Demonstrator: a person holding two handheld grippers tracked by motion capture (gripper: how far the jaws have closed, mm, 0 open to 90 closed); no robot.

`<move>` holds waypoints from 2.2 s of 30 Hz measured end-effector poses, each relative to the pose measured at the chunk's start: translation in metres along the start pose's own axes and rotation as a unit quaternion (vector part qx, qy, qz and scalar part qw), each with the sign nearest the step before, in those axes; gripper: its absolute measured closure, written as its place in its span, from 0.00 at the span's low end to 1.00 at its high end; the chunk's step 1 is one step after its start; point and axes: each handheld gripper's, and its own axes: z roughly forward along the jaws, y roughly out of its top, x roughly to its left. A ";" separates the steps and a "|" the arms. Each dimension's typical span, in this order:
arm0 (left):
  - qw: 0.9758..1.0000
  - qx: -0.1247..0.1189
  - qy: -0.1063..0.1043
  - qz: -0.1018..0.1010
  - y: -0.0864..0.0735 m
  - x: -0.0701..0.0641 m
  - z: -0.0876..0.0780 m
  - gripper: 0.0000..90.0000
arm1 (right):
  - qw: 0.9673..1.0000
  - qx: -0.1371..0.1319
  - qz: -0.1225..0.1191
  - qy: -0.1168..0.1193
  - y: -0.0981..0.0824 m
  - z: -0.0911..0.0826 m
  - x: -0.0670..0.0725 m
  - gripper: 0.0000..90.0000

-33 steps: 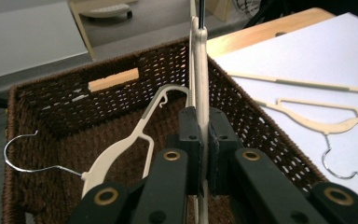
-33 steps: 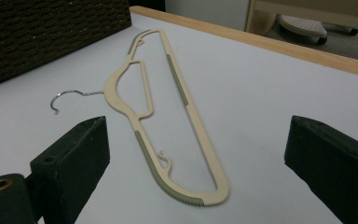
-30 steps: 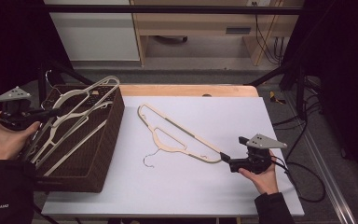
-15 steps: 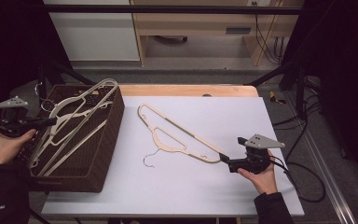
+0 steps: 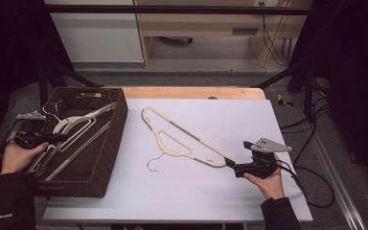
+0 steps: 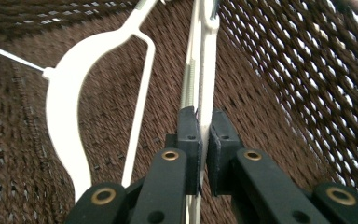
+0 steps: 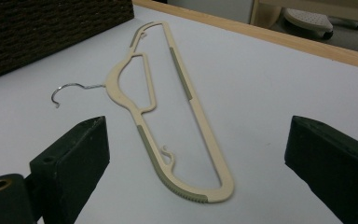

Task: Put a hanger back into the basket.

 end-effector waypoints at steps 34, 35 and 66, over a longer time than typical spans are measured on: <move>0.978 -0.207 0.018 -0.005 -0.010 -0.089 -0.024 0.37 | 1.000 -0.015 0.002 0.004 0.002 0.001 0.001 0.07; 0.978 -0.208 0.009 0.001 -0.008 -0.095 -0.023 0.34 | 1.000 -0.015 0.002 0.004 0.002 0.001 0.001 0.07; 0.971 -0.200 -0.086 0.103 -0.005 -0.215 0.015 0.10 | 0.999 -0.006 -0.023 0.023 0.010 0.023 0.022 0.08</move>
